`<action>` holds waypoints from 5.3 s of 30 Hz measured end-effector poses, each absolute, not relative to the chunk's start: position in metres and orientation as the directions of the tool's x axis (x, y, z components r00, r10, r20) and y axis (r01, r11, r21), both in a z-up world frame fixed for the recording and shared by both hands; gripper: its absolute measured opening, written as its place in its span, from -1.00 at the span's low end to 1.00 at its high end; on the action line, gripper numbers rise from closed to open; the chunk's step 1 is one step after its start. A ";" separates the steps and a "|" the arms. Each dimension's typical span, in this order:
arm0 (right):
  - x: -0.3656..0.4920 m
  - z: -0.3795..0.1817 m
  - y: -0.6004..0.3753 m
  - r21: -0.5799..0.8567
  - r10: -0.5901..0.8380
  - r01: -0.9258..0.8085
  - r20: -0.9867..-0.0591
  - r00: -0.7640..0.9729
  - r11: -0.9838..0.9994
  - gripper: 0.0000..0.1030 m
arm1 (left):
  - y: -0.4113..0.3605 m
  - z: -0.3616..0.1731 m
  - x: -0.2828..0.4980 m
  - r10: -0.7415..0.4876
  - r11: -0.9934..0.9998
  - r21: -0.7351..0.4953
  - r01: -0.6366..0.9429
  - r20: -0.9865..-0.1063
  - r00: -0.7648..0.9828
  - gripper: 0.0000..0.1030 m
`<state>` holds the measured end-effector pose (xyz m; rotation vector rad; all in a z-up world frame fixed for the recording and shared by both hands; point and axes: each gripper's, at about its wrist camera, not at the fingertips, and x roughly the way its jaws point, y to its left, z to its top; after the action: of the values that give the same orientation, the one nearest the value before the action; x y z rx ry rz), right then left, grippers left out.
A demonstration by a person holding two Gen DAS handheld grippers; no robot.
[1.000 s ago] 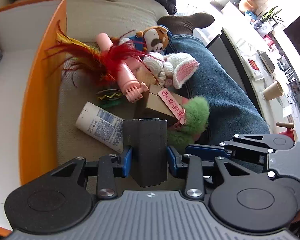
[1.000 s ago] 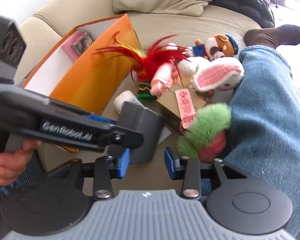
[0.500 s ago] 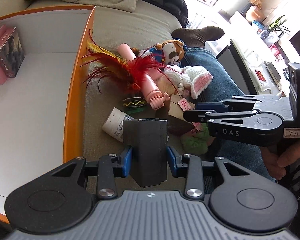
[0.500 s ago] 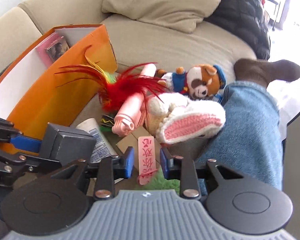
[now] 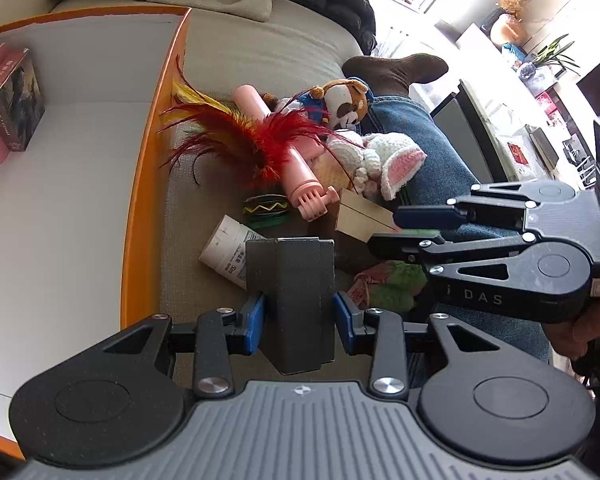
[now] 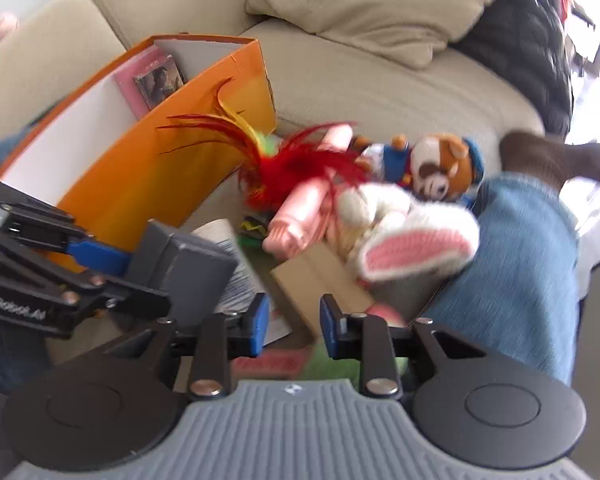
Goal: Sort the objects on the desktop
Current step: 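Lift the dark grey box with the left tool while the right tool grasps the small cardboard box, then place the grey box and cardboard box into the shoebox beside the cards, then move both tools out of the shoebox back toward the toy pile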
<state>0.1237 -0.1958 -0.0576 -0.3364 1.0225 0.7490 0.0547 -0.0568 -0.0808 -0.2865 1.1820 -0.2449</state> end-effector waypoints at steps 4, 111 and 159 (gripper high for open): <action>0.134 -0.064 -0.177 0.007 0.360 -0.787 -0.892 0.275 0.617 0.02 | -0.057 -0.080 0.054 -0.328 0.940 -0.339 0.033 -0.874 0.358 -0.17; 0.192 -0.075 0.054 -0.076 0.309 -0.814 -0.902 0.302 0.575 -0.52 | 0.146 -0.064 0.111 -0.115 0.989 -0.048 0.138 -0.833 0.541 -0.54; 0.076 -0.079 -0.252 0.156 0.365 -0.436 -0.816 0.448 0.886 -0.52 | -0.150 -0.097 0.007 -0.141 0.729 0.291 0.620 -0.822 0.551 -0.28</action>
<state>0.0761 -0.2516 -0.0787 -0.0801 0.9890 0.4958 0.0071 -0.1502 -0.0968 0.6122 0.8797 -0.4845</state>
